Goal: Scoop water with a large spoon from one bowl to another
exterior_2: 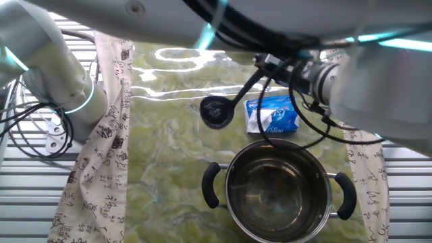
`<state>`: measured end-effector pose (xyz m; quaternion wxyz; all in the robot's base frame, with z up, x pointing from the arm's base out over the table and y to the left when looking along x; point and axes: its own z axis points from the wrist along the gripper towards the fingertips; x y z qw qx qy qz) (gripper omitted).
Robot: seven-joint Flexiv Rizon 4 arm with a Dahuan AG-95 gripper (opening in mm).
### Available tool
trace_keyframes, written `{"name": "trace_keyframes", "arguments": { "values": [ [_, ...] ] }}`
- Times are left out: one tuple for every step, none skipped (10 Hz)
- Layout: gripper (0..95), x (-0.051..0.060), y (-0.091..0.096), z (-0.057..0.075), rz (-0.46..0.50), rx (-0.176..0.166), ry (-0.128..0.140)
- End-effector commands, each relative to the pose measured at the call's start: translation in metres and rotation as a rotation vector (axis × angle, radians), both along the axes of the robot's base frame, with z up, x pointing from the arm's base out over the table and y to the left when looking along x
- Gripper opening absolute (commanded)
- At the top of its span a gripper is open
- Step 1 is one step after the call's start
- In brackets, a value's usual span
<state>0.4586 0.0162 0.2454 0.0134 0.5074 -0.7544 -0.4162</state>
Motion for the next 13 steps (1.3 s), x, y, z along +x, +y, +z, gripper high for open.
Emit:
{"name": "trace_keyframes", "arguments": {
  "values": [
    [0.0,0.0,0.006,-0.001,-0.011,-0.002,-0.001],
    [0.0,-0.001,0.011,-0.002,-0.022,-0.004,-0.003],
    [0.0,-0.002,0.02,-0.005,-0.038,-0.01,-0.007],
    [0.0,-0.003,0.026,-0.006,-0.046,-0.016,-0.008],
    [0.0,-0.004,0.03,-0.008,-0.051,-0.021,-0.01],
    [0.0,-0.006,0.037,-0.009,-0.056,-0.03,-0.012],
    [0.0,-0.007,0.041,-0.01,-0.061,-0.035,-0.014],
    [0.0,-0.01,0.048,-0.01,-0.067,-0.04,-0.017],
    [0.0,-0.013,0.055,-0.01,-0.077,-0.044,-0.02],
    [0.0,-0.017,0.062,-0.009,-0.089,-0.049,-0.02],
    [0.0,-0.02,0.068,-0.009,-0.1,-0.053,-0.023],
    [0.0,-0.023,0.073,-0.01,-0.107,-0.054,-0.023],
    [0.0,-0.024,0.076,-0.01,-0.109,-0.053,-0.026]
  ]
}}
